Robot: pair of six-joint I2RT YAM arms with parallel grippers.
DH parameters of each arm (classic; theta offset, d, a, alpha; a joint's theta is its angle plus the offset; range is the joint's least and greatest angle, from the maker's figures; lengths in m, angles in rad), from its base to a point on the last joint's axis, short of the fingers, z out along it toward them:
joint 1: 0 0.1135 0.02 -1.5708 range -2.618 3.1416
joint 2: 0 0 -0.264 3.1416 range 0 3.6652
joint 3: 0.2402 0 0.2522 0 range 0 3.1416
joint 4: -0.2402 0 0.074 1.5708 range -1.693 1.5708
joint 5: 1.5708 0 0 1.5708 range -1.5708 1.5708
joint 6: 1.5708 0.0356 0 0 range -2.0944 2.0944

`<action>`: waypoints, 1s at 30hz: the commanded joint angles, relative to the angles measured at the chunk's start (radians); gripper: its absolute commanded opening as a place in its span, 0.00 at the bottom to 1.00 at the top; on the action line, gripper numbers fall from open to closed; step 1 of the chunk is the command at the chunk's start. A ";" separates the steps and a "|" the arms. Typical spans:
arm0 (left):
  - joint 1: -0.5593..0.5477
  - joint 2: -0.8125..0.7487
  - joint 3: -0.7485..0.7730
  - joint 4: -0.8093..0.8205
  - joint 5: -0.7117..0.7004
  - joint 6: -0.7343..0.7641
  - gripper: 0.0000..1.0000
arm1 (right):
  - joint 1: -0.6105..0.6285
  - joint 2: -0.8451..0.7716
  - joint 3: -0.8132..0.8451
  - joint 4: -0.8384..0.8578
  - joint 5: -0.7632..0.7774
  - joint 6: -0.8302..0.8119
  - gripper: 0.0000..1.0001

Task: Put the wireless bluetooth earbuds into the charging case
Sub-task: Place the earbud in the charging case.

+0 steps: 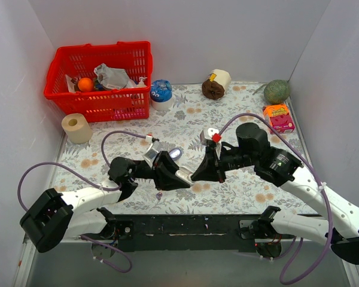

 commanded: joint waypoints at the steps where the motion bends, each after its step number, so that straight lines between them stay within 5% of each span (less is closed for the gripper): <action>1: -0.004 0.003 0.011 0.145 -0.031 -0.036 0.00 | 0.002 0.019 0.036 -0.038 0.040 -0.021 0.01; 4: -0.005 0.003 0.013 0.120 -0.048 -0.010 0.00 | 0.002 0.021 0.059 -0.044 0.055 -0.015 0.02; 11: -0.004 -0.029 0.007 0.025 -0.089 0.057 0.00 | 0.002 0.025 0.159 -0.097 0.106 -0.015 0.30; 15: -0.005 -0.048 0.002 -0.027 -0.123 0.083 0.00 | 0.002 0.025 0.204 -0.133 0.173 -0.004 0.34; 20: -0.005 -0.062 0.004 -0.067 -0.187 0.112 0.00 | 0.006 -0.001 0.173 -0.118 0.463 0.115 0.32; 23: -0.005 -0.071 0.010 -0.107 -0.252 0.135 0.00 | 0.028 -0.073 0.119 -0.030 0.630 0.132 0.39; 27: -0.005 -0.086 0.015 -0.173 -0.324 0.174 0.00 | 0.078 0.031 0.309 -0.237 0.825 0.092 0.47; 30: -0.004 -0.094 0.015 -0.176 -0.345 0.189 0.00 | 0.160 0.045 0.336 -0.242 1.036 0.066 0.52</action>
